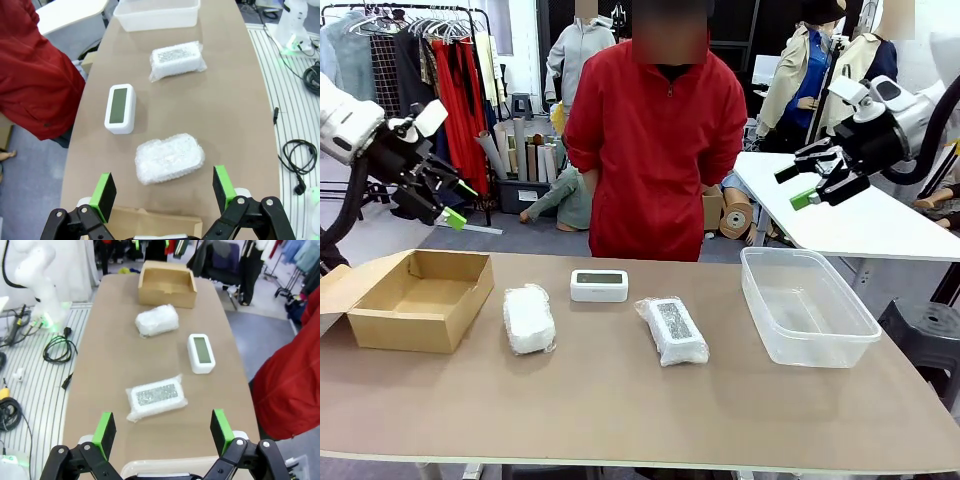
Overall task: Separate and place wrapped and unwrapped clocks.
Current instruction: Pick up the Digital clock indicated by the person.
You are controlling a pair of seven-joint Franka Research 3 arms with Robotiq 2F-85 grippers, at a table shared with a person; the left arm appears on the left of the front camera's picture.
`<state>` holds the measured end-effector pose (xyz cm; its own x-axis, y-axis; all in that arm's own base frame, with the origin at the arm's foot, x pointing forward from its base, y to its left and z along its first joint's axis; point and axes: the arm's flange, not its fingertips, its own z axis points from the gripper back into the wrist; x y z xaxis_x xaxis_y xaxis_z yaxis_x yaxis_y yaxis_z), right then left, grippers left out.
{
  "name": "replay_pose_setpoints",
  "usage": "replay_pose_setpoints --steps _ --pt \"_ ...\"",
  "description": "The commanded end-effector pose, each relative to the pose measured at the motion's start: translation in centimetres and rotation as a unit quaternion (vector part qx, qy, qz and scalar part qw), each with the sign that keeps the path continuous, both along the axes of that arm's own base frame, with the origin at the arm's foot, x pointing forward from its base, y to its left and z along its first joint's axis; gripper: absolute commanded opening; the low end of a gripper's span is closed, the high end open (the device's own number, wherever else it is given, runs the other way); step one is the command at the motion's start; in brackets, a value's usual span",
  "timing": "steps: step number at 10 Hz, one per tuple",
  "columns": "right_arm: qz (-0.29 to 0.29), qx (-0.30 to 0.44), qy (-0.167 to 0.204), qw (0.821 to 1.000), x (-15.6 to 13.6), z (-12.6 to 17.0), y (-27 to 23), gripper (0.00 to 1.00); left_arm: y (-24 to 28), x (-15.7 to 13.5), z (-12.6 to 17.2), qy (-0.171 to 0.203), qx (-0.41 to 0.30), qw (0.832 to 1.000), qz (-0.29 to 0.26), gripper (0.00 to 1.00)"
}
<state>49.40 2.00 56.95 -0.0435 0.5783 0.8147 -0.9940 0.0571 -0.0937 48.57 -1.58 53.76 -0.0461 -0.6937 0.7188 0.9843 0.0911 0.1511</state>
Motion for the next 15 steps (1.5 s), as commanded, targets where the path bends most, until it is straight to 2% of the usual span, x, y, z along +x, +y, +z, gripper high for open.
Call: replay_pose_setpoints --steps 1,8,11,12,15 --pt "0.005 0.029 -0.014 0.999 1.0 0.2 -1.3 1.00 -0.3 0.3 0.7 0.006 -0.012 1.000 -0.009 1.00" --pt "-0.019 0.021 0.023 0.999 3.0 -1.5 -3.4 1.00 -0.5 0.2 2.3 0.004 -0.011 1.000 -0.018 1.00" --pt "-0.012 0.019 0.026 0.999 2.7 -1.5 -2.7 1.00 -0.8 -0.1 1.0 0.023 0.003 0.999 -0.041 1.00" --pt "-0.022 0.010 0.025 0.999 2.7 -2.2 -3.4 1.00 -0.6 0.0 1.8 0.004 -0.006 1.000 -0.026 1.00" --pt "-0.022 0.010 0.025 0.999 2.7 -2.2 -3.4 1.00 -0.6 0.0 1.8 0.004 -0.006 1.000 -0.026 1.00"
